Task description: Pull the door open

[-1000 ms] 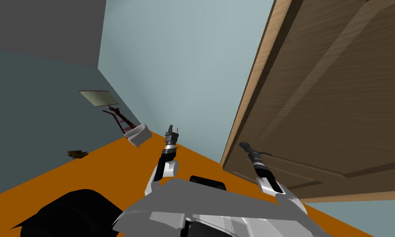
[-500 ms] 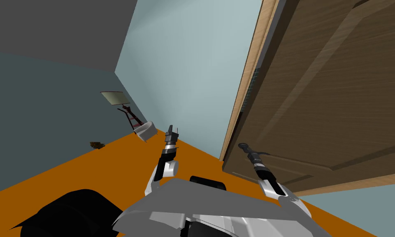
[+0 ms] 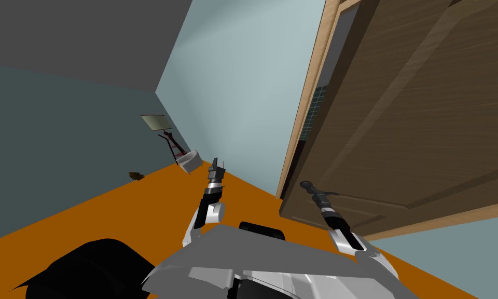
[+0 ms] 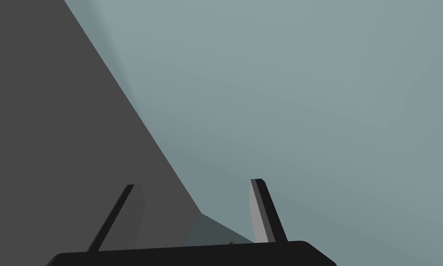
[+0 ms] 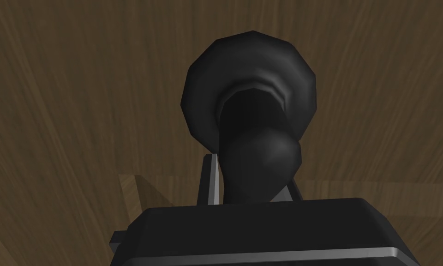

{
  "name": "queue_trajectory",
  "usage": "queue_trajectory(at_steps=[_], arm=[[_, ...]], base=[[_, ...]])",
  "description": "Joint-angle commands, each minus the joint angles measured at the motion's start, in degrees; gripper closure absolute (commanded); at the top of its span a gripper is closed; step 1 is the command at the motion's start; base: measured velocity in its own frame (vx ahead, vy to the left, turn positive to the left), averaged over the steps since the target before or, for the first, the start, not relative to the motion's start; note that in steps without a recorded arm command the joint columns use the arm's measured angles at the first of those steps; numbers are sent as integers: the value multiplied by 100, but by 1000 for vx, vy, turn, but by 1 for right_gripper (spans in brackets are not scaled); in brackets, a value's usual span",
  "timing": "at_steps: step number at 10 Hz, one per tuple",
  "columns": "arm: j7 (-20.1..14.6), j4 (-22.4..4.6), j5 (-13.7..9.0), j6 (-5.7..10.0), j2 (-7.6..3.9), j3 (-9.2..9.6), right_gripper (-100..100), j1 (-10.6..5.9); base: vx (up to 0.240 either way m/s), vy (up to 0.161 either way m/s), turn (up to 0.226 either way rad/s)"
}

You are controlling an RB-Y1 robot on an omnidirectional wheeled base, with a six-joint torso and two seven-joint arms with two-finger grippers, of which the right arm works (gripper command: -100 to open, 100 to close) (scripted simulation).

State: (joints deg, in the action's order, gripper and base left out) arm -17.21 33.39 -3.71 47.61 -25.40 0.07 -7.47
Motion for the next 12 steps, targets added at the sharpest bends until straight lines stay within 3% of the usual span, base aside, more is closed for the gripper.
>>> queue_trajectory(at_steps=[1, 5, 6, 7, 12], arm=[[-151, 67, 70, 131, -103, 136, 100, 111], [-463, 165, 204, 405, -308, 407, 100, 292], [-415, 129, 182, 352, -272, 367, 100, 253], [-536, 105, 219, 555, -358, 461, 100, 368], [-796, 93, 291, 1033, -616, 649, 100, 622]], base=[[-223, -60, 84], [-236, -85, 100], [-102, -44, 22], [-179, -80, 140], [-207, -87, 139]])
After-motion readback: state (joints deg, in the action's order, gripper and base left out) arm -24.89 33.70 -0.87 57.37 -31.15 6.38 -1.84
